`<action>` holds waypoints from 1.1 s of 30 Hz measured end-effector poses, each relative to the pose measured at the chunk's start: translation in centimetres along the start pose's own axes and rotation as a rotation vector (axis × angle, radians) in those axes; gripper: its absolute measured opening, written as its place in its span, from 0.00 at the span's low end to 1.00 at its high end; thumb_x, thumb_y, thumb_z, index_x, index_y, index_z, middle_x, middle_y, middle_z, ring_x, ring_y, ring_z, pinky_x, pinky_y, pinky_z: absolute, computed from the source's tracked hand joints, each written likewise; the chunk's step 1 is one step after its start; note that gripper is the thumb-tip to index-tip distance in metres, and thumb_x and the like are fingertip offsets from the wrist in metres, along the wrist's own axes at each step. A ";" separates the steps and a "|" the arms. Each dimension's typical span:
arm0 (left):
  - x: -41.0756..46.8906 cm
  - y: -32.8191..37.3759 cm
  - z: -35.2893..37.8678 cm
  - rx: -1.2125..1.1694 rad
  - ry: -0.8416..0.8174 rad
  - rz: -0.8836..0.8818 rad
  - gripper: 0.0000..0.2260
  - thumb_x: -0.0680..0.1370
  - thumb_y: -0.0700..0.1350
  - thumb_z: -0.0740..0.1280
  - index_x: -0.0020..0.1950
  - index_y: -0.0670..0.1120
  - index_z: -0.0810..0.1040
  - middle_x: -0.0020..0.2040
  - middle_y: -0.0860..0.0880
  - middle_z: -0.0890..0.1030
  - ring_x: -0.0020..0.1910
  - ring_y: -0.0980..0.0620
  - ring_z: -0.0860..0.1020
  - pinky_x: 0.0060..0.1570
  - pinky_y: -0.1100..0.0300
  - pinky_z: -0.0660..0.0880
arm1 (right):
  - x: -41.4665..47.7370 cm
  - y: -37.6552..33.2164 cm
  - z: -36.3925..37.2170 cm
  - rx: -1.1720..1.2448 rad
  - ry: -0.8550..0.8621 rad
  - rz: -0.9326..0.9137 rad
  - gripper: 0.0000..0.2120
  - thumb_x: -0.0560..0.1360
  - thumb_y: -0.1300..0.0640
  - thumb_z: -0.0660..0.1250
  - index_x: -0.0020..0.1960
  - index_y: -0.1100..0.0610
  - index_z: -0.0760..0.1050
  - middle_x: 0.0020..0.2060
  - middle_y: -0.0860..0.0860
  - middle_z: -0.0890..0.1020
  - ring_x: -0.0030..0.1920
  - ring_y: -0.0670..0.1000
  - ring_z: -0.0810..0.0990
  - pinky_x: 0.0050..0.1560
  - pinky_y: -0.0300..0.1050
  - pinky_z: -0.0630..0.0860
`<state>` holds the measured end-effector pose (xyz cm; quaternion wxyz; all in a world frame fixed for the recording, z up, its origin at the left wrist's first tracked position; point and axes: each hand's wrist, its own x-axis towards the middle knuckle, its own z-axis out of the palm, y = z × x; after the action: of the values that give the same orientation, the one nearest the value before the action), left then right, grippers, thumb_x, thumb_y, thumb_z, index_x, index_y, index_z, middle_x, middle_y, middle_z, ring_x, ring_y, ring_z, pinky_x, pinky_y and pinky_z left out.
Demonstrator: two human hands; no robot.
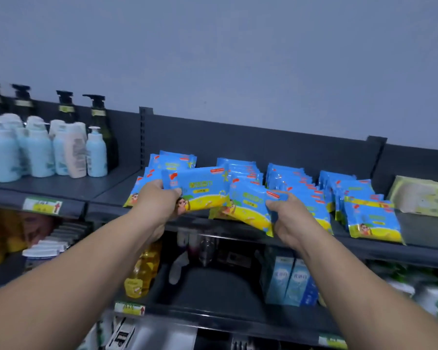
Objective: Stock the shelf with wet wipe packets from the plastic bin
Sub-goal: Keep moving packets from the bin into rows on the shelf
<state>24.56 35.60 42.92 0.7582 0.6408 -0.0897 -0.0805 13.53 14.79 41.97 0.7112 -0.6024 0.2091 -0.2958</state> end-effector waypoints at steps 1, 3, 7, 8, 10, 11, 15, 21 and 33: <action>0.7 0.1 0.2 -0.019 0.015 -0.007 0.04 0.80 0.36 0.62 0.49 0.43 0.75 0.45 0.42 0.78 0.34 0.50 0.75 0.31 0.60 0.78 | 1.3 0.0 0.2 0.001 -0.025 0.017 0.16 0.74 0.75 0.60 0.59 0.62 0.71 0.40 0.56 0.81 0.34 0.50 0.82 0.34 0.43 0.80; 1.6 0.2 0.7 -0.050 0.044 -0.009 0.05 0.80 0.36 0.62 0.54 0.42 0.75 0.47 0.41 0.78 0.35 0.50 0.76 0.28 0.62 0.78 | 3.8 0.2 0.6 -0.031 -0.092 0.027 0.18 0.71 0.76 0.60 0.59 0.65 0.72 0.44 0.60 0.82 0.40 0.56 0.83 0.43 0.50 0.81; 3.2 0.0 1.4 -0.057 0.106 -0.009 0.07 0.80 0.37 0.63 0.58 0.41 0.75 0.53 0.39 0.79 0.43 0.46 0.78 0.33 0.60 0.80 | 6.6 1.3 1.3 -0.218 -0.134 -0.033 0.14 0.72 0.74 0.63 0.49 0.57 0.73 0.43 0.58 0.82 0.40 0.56 0.80 0.45 0.51 0.78; 3.6 -0.1 1.4 -0.056 0.121 -0.004 0.06 0.80 0.37 0.63 0.57 0.41 0.75 0.53 0.39 0.80 0.43 0.46 0.78 0.33 0.60 0.80 | 7.2 1.6 1.4 -0.285 -0.132 -0.064 0.14 0.72 0.73 0.64 0.47 0.55 0.73 0.41 0.57 0.82 0.38 0.55 0.79 0.43 0.50 0.76; 4.6 0.0 1.5 -0.062 0.134 -0.006 0.04 0.80 0.37 0.63 0.51 0.43 0.76 0.51 0.40 0.80 0.41 0.47 0.79 0.33 0.60 0.80 | 8.1 2.1 1.5 -0.383 -0.127 -0.120 0.14 0.72 0.71 0.65 0.46 0.53 0.73 0.41 0.56 0.82 0.37 0.54 0.78 0.43 0.51 0.77; 5.1 0.1 1.5 -0.066 0.132 -0.011 0.04 0.80 0.37 0.63 0.48 0.44 0.76 0.50 0.40 0.80 0.42 0.47 0.79 0.33 0.60 0.80 | 8.5 2.2 1.6 -0.426 -0.124 -0.144 0.13 0.72 0.70 0.66 0.46 0.52 0.73 0.41 0.56 0.82 0.37 0.54 0.78 0.43 0.52 0.77; 7.4 0.1 1.7 -0.044 0.094 0.004 0.05 0.80 0.36 0.63 0.47 0.45 0.76 0.47 0.43 0.80 0.42 0.48 0.79 0.34 0.60 0.80 | 10.0 2.4 2.1 -0.575 -0.079 -0.232 0.12 0.74 0.68 0.66 0.44 0.51 0.71 0.40 0.53 0.79 0.35 0.51 0.75 0.34 0.43 0.73; 10.1 0.7 2.7 0.045 -0.030 0.039 0.06 0.80 0.36 0.63 0.46 0.45 0.76 0.43 0.44 0.79 0.36 0.51 0.77 0.33 0.61 0.80 | 11.2 1.9 4.2 -0.645 0.013 -0.272 0.12 0.74 0.66 0.66 0.43 0.50 0.71 0.44 0.50 0.79 0.40 0.50 0.78 0.40 0.44 0.75; 10.0 0.2 4.0 0.123 -0.248 -0.003 0.06 0.80 0.36 0.62 0.47 0.43 0.77 0.38 0.46 0.77 0.33 0.53 0.74 0.31 0.61 0.79 | 8.4 1.5 2.3 -0.584 -0.023 -0.188 0.18 0.71 0.69 0.72 0.57 0.54 0.74 0.36 0.46 0.74 0.30 0.41 0.74 0.31 0.31 0.73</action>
<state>33.36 29.44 44.13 0.7005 0.6712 -0.1868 -0.1546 21.48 10.92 41.38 0.4797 -0.8014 0.2207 -0.2808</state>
